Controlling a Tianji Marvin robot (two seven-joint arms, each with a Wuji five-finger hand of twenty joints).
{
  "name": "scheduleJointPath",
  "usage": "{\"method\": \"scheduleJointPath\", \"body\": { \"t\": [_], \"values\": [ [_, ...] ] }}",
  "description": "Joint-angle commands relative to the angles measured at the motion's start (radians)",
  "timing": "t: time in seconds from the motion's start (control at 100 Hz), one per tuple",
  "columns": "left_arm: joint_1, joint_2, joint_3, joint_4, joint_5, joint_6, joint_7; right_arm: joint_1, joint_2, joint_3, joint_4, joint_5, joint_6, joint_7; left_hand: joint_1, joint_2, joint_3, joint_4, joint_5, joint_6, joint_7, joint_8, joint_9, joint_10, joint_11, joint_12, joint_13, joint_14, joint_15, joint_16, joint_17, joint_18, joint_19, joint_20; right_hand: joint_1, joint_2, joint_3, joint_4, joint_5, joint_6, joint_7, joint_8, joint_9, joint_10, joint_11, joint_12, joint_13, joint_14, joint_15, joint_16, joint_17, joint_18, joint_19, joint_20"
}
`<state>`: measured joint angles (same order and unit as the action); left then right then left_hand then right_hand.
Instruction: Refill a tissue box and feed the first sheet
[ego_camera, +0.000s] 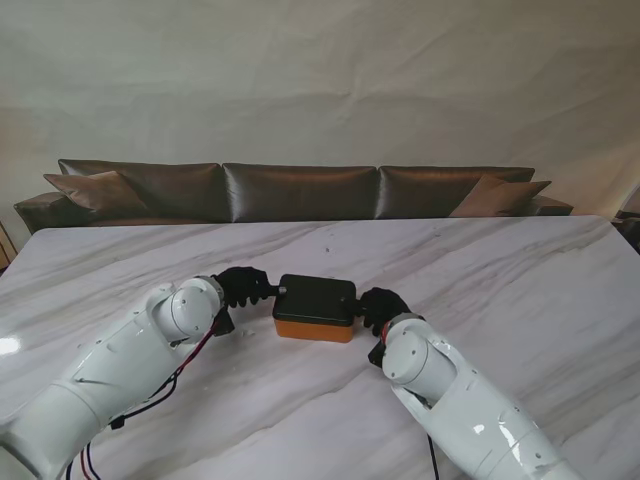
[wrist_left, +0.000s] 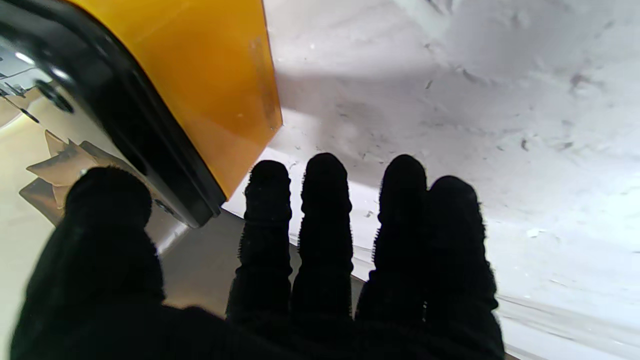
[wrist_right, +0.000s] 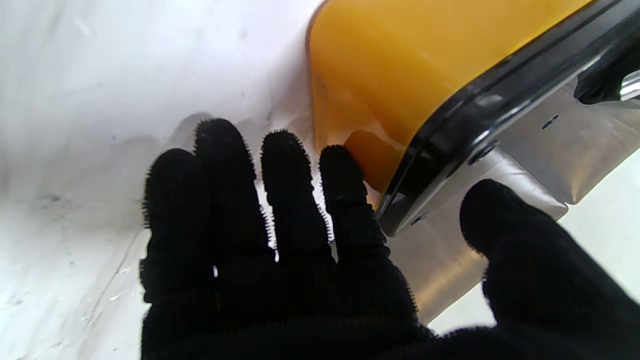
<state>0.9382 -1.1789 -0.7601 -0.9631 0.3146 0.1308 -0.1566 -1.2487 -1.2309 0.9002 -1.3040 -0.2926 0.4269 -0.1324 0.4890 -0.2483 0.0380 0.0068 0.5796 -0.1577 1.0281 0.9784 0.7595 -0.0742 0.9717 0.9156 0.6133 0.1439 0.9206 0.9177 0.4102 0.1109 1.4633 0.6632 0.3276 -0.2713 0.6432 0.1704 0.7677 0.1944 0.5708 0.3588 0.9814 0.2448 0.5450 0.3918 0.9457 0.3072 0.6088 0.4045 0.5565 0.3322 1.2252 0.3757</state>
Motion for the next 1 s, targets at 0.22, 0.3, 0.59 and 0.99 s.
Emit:
{"method": "scheduleJointPath", "body": {
  "t": [0.22,0.3,0.59,0.99],
  "values": [
    [-0.090,-0.055,0.043,0.152,-0.052,-0.070,0.029,0.001,0.000,0.000,0.002,-0.004,0.007,0.020,-0.016,0.072,-0.049,-0.029,0.041,0.016,-0.009,-0.017,-0.002,0.021,-0.014,-0.006,-0.007,0.042,0.000,0.019,-0.023,-0.038,-0.014,0.012,0.009,0.005,-0.016,0.017,0.011,-0.059,0.014,0.003,0.023,-0.032,0.020,0.015,0.031,0.001,0.023,0.004,0.008,-0.003,0.042,-0.002],
    [-0.113,-0.075,0.057,0.204,-0.074,-0.096,0.039,0.001,0.000,0.000,0.003,-0.004,0.007,0.020,-0.017,0.075,-0.049,-0.025,0.046,0.016,-0.008,-0.015,0.000,0.024,-0.011,-0.004,-0.006,0.045,0.003,0.021,-0.022,-0.036,-0.013,0.013,0.008,0.005,-0.017,0.017,0.011,-0.058,0.014,0.003,0.022,-0.033,0.019,0.015,0.031,0.000,0.023,0.004,0.008,-0.003,0.043,-0.003],
    [-0.146,-0.104,0.085,0.260,-0.111,-0.130,0.039,0.010,-0.005,-0.008,0.019,0.007,0.005,0.019,-0.008,0.071,-0.043,-0.014,0.055,0.010,0.009,-0.002,0.011,0.023,-0.002,0.005,0.001,0.044,0.013,0.025,-0.016,-0.031,-0.010,0.015,0.011,0.006,-0.018,0.017,0.012,-0.058,0.014,0.002,0.021,-0.031,0.019,0.015,0.031,0.002,0.022,0.003,0.008,-0.004,0.042,-0.003],
    [-0.146,-0.113,0.113,0.259,-0.122,-0.116,0.021,0.017,-0.006,-0.014,0.025,0.008,0.001,0.020,-0.001,0.019,0.239,0.057,0.138,-0.046,0.105,0.111,0.083,-0.007,0.055,0.032,0.056,0.033,0.065,0.032,0.032,-0.024,0.032,0.017,0.017,0.008,-0.019,0.017,0.012,-0.056,0.014,0.002,0.023,-0.032,0.020,0.016,0.032,0.000,0.022,0.003,0.007,-0.005,0.041,-0.004]
  ]
}}
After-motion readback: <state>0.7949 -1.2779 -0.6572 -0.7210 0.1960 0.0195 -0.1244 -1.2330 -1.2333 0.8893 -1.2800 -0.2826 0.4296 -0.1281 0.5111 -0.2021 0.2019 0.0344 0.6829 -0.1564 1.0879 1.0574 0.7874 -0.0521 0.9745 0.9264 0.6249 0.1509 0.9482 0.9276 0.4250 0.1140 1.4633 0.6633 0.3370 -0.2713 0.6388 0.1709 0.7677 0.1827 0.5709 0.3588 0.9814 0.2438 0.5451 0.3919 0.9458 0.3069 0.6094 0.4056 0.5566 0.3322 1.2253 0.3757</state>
